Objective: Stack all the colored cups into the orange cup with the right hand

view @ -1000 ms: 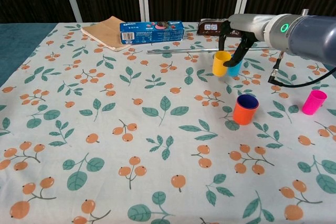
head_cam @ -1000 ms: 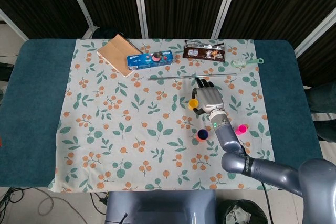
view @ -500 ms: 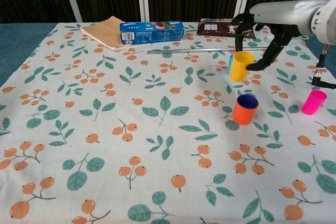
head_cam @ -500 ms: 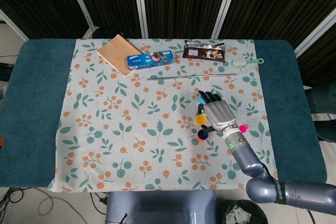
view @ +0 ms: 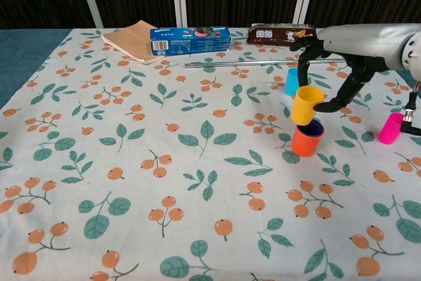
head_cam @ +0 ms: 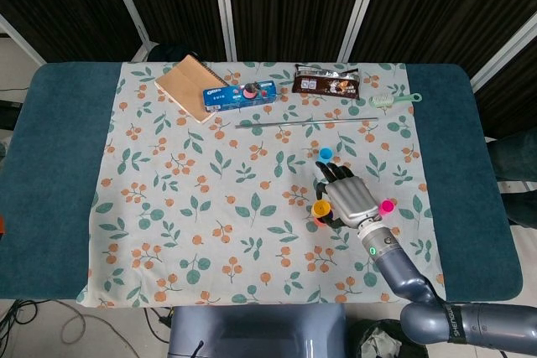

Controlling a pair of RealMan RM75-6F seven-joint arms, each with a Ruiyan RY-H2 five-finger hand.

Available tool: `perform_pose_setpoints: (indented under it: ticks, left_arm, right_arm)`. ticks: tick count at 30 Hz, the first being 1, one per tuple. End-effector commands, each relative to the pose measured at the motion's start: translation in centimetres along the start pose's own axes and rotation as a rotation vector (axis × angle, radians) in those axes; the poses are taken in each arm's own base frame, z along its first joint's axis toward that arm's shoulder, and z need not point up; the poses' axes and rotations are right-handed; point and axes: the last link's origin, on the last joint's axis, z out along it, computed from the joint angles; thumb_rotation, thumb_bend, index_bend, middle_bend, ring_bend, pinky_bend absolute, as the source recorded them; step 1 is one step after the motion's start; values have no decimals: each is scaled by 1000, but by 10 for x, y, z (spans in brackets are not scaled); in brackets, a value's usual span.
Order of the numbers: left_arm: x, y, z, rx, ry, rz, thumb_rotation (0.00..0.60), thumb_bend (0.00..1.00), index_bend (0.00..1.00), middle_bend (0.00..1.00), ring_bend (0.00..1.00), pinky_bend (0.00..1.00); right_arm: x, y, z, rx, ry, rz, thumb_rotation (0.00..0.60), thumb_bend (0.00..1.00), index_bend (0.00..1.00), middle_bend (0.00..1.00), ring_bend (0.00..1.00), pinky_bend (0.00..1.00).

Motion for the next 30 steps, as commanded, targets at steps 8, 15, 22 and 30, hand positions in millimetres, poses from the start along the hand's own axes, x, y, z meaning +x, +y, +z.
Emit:
perform_pose_setpoints:
  ticks: [8,15,22,30]
  left_arm:
    - [0,0,0,0,0,2,600,394,148,32,10,118]
    - [-1,0,0,-1,-2,6,600,394,148,32,10,118]
    - [-1,0,0,-1,0,7,600,394,148,32,10,118]
    - [0,0,0,1,0,6,600,393,148,32,10,118]
  right_arm:
    - [-8,7,1,-19,-18,12,600,364,508,0,57,140]
    - [-11,11,0,-20,-25,20,600,364,512,0,58,140]
    - [-17,13,-2,-19,-39,32,600,364,512,0,58,140]
    - [-22,15,1,-25,-47,26,600,364,140,0,58,140]
